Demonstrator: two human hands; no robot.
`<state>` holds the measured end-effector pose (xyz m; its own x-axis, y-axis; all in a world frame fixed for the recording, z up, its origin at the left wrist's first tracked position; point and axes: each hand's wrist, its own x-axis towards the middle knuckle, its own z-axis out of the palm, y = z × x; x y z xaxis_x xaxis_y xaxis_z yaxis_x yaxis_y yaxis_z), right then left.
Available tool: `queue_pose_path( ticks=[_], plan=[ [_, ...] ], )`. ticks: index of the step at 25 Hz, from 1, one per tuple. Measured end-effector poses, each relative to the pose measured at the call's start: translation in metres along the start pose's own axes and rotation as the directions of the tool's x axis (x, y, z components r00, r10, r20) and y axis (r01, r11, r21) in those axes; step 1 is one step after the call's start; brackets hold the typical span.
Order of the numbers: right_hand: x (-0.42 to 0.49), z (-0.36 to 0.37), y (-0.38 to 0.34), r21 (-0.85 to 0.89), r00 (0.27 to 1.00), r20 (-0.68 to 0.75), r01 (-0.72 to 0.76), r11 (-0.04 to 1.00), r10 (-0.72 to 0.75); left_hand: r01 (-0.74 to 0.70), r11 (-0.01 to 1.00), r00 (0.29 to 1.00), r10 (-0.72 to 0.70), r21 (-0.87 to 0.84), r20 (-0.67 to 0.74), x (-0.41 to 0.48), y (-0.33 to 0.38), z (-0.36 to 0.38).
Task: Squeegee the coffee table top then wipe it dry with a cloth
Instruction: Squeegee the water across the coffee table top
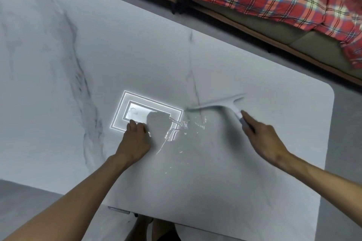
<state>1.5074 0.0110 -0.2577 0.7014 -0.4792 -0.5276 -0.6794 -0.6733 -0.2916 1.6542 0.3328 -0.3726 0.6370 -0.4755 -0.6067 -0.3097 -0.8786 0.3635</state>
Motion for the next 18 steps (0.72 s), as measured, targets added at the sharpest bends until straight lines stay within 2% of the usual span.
queue_pose_path(
  ticks=[3,5,8,10,12,14,16,18],
  plan=[
    [0.066,-0.014,-0.038,0.184,0.993,-0.097,-0.044,0.982,0.063,0.009,0.999,0.998,-0.007,0.041,-0.068,-0.007,-0.007,0.005],
    [0.122,-0.018,-0.066,0.361,0.974,-0.117,-0.141,0.922,0.194,0.077,0.997,0.992,-0.075,0.017,-0.1,-0.011,-0.011,0.003],
    [0.176,-0.013,-0.104,0.524,0.924,-0.066,-0.29,0.801,0.377,0.123,0.991,0.992,-0.123,-0.056,-0.002,-0.013,-0.018,0.002],
    [0.183,0.001,-0.121,0.539,0.912,-0.037,-0.327,0.776,0.41,0.161,0.981,0.985,-0.153,-0.108,0.075,-0.012,-0.02,0.001],
    [0.166,0.018,-0.133,0.403,0.948,-0.105,-0.237,0.884,0.302,0.18,0.975,0.981,-0.167,-0.129,0.101,-0.011,-0.021,-0.001],
    [0.131,0.038,-0.136,0.202,0.99,-0.123,-0.037,0.979,0.063,0.181,0.974,0.98,-0.167,-0.135,0.109,-0.012,-0.02,-0.004],
    [0.087,0.062,-0.131,0.115,0.992,-0.051,0.121,0.986,-0.116,0.187,0.972,0.976,-0.168,-0.14,0.139,-0.015,-0.022,-0.008],
    [0.044,0.08,-0.119,0.082,0.983,0.03,0.176,0.981,-0.179,0.17,0.977,0.977,-0.151,-0.125,0.149,-0.019,-0.024,-0.012]
  ],
)
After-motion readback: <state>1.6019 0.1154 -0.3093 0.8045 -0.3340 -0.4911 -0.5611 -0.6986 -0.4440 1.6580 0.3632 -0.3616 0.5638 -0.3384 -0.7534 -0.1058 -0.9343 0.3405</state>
